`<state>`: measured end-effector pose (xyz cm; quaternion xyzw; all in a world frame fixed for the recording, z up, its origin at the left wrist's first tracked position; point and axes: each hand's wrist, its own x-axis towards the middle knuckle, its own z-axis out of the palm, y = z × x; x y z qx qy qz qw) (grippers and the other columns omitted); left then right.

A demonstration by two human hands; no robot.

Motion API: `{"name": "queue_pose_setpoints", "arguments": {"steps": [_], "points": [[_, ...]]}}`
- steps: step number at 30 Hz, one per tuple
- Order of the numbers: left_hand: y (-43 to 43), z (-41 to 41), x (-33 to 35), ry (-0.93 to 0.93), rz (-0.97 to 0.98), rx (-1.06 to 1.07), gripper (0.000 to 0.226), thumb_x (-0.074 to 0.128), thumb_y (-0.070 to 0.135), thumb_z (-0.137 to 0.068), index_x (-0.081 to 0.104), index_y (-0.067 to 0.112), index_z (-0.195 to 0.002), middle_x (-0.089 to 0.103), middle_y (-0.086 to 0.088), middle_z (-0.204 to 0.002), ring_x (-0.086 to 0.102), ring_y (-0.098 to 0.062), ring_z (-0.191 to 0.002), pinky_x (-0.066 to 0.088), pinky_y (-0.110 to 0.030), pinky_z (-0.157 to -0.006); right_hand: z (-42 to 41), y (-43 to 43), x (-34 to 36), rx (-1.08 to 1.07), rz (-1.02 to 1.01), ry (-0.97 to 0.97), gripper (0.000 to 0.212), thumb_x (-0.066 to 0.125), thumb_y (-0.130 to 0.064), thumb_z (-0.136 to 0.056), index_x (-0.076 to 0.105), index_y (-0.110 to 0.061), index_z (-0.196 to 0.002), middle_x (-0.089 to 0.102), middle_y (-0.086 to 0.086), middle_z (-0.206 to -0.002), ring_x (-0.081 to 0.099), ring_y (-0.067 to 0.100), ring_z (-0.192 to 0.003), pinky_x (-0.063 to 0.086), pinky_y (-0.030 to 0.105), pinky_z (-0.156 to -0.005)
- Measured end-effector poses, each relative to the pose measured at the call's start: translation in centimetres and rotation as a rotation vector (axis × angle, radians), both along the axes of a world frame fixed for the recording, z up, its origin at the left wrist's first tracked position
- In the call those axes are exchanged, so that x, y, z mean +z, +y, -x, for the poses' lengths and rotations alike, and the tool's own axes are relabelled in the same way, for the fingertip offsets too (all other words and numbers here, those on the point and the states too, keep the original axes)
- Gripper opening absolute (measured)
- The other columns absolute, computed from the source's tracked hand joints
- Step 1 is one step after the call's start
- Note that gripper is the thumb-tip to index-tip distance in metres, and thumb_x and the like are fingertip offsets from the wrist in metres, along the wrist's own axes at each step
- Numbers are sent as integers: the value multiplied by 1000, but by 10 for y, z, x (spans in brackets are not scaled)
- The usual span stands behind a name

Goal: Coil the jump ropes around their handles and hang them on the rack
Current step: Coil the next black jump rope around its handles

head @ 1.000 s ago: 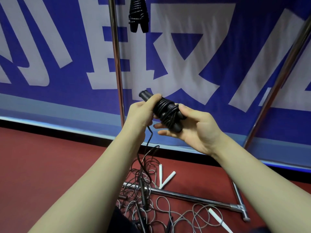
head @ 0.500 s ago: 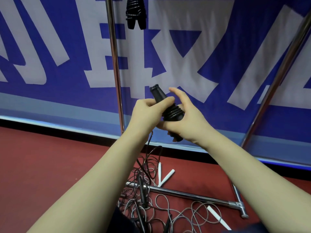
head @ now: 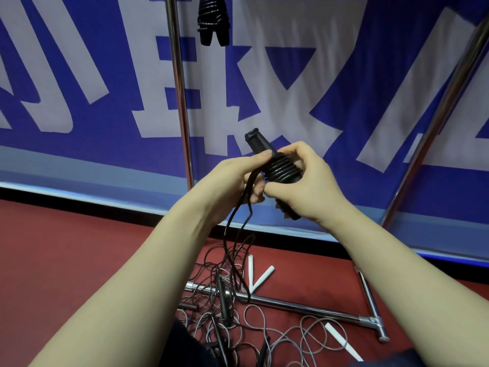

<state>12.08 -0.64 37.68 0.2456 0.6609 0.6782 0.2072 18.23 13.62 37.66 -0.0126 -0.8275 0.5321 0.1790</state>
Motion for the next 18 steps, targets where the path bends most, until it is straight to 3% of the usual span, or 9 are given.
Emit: {"name": "queue_pose_setpoints", "arguments": {"steps": [2, 5, 8, 11, 14, 18], "points": [[-6, 1, 2, 20, 20, -30, 32, 51, 31, -100, 71, 14, -81, 49, -4, -56, 40, -15, -48, 41, -27, -60, 1, 2, -1, 2, -21, 0, 43, 72, -3, -69, 52, -22, -102, 65, 0, -86, 59, 22, -50, 53, 38, -42], [-16, 3, 2, 70, 53, -62, 28, 49, 21, -102, 71, 6, -92, 55, -3, -62, 41, -13, -49, 40, -24, -57, 5, 8, -6, -33, -64, 17, 45, 72, -4, -68, 52, -24, -103, 66, -2, -89, 58, 21, -54, 51, 33, -46], [-17, 2, 3, 226, 255, 19, 36, 53, 31, -101, 69, -1, -94, 60, -4, -61, 42, -12, -50, 38, -22, -55, 9, 14, -14, -127, -181, 40, 51, 73, -16, -63, 52, -33, -105, 68, -8, -93, 63, 22, -69, 56, 39, -61], [-12, 2, 3, 392, 396, 102, 41, 55, 46, -97, 76, 12, -92, 61, -10, -61, 43, -17, -54, 38, -29, -59, 10, 17, -17, -222, -334, 42, 57, 72, -19, -68, 49, -36, -117, 66, -11, -98, 62, 24, -85, 53, 40, -78], [-6, 2, 1, 280, 245, 156, 50, 51, 52, -97, 77, 10, -88, 53, -7, -58, 37, -18, -58, 33, -27, -58, 9, 18, -15, -294, -460, 50, 68, 68, -20, -73, 44, -34, -135, 64, -9, -103, 58, 26, -92, 48, 36, -81], [0, 5, -6, 106, 108, 220, 36, 61, 35, -95, 77, 4, -91, 54, 3, -57, 36, -11, -54, 32, -20, -56, 9, 18, -15, -317, -528, 101, 51, 67, -19, -75, 51, -30, -123, 56, -13, -92, 55, 24, -88, 40, 33, -75]]}}
